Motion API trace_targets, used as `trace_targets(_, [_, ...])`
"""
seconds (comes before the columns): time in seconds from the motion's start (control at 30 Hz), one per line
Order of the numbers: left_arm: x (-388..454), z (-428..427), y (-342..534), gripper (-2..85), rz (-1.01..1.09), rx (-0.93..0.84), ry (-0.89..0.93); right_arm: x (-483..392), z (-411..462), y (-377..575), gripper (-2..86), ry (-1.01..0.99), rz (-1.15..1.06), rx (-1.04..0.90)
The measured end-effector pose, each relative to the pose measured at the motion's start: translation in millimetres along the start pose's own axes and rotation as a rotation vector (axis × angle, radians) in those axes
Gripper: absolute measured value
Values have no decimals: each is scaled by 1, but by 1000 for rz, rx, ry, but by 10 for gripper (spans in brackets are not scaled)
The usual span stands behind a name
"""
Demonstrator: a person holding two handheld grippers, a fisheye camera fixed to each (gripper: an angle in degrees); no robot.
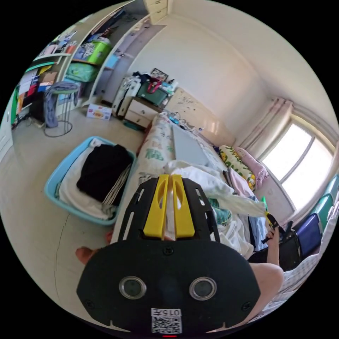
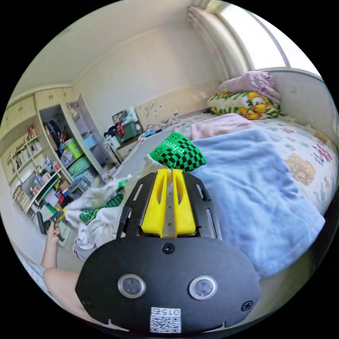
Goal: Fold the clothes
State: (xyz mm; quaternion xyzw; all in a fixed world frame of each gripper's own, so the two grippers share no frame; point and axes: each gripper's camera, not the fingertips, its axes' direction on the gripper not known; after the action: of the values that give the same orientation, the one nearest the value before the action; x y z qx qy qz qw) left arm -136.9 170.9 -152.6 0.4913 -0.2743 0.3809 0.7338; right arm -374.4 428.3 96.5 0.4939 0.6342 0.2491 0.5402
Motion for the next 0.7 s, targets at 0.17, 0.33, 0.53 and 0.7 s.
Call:
trace_targets(0.17, [4,-14,19,31,7,-14,0,-1,-66,35,13,109,-59,90])
trace_targets(0.33, [66,-25,-1,69,237,31,-28,8,-101,64,13,185,9,173])
trace_targets(0.53, [177,82,-35,144,556,-229,126,15,-94,89,15,181,35,127])
trace_targets(0.7, [253,216,-40,147,680,-490,56,23,-97,78,17,208,19,121])
